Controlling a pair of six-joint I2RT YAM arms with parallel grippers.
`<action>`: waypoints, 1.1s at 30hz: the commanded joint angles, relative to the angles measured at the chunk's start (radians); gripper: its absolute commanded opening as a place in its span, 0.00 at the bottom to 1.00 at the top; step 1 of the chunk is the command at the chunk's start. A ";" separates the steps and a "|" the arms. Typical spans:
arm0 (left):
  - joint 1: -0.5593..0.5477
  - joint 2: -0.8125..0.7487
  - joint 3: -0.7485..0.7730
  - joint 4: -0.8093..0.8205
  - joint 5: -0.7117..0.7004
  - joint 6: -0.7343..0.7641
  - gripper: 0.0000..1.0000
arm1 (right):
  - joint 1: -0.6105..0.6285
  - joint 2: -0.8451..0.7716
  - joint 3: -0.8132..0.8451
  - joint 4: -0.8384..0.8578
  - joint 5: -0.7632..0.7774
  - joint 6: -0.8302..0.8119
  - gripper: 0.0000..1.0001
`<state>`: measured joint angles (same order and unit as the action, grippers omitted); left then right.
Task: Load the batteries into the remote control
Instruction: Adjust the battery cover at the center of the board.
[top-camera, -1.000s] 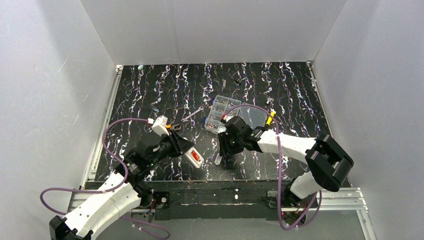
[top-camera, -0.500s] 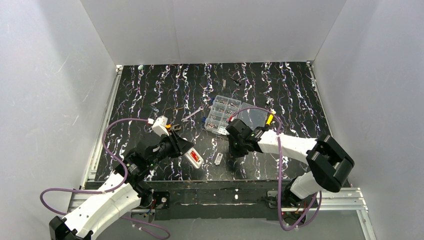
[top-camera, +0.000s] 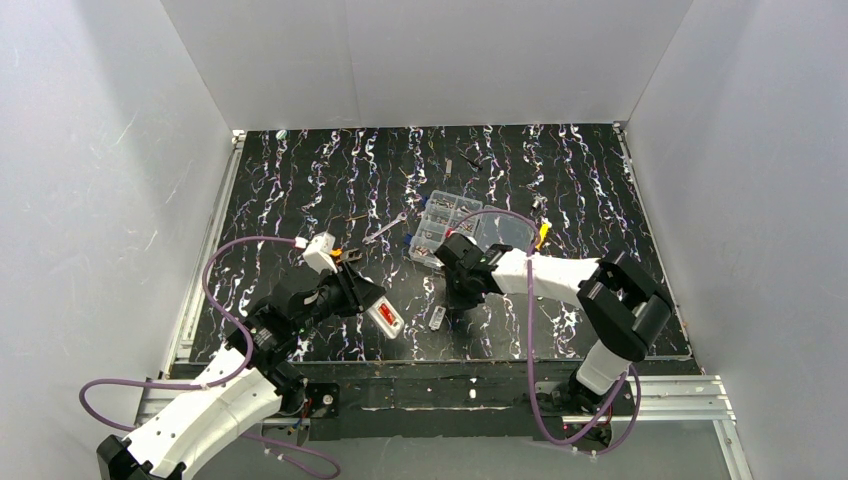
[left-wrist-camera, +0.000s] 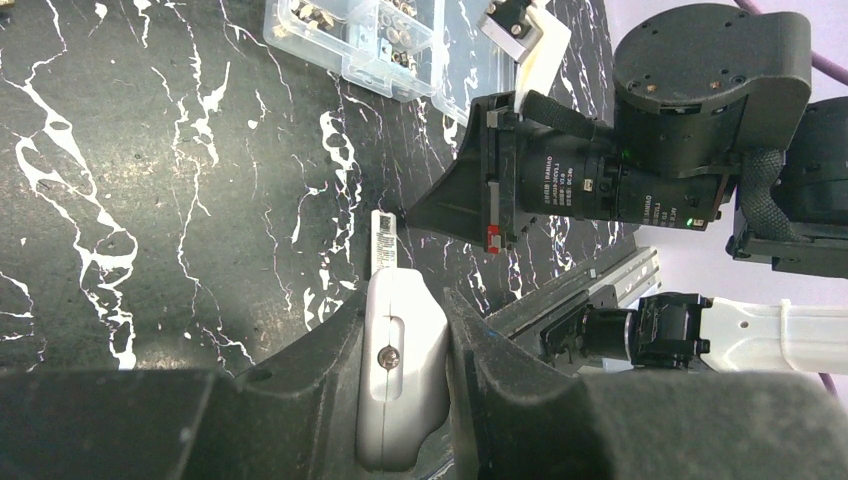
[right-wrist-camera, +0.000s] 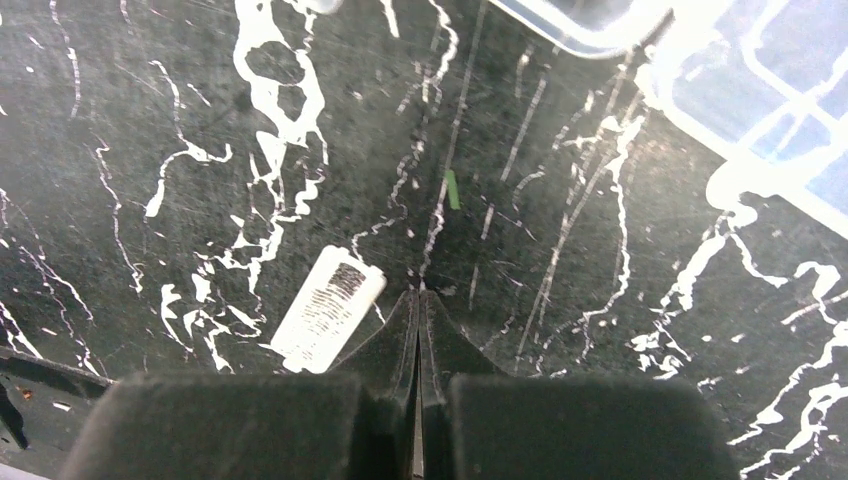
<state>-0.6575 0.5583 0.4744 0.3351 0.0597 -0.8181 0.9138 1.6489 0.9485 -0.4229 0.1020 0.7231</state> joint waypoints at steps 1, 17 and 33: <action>0.005 -0.008 0.051 0.004 0.005 0.017 0.00 | 0.017 0.035 0.063 -0.012 -0.013 -0.032 0.01; 0.003 0.001 0.072 -0.013 0.012 0.027 0.00 | 0.072 0.125 0.164 0.068 -0.071 -0.156 0.01; 0.004 -0.005 0.078 -0.031 0.007 0.039 0.00 | 0.102 -0.031 0.048 0.195 0.005 -0.241 0.39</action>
<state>-0.6575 0.5610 0.5125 0.2882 0.0616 -0.7929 1.0130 1.7283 1.0424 -0.3038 0.0544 0.5217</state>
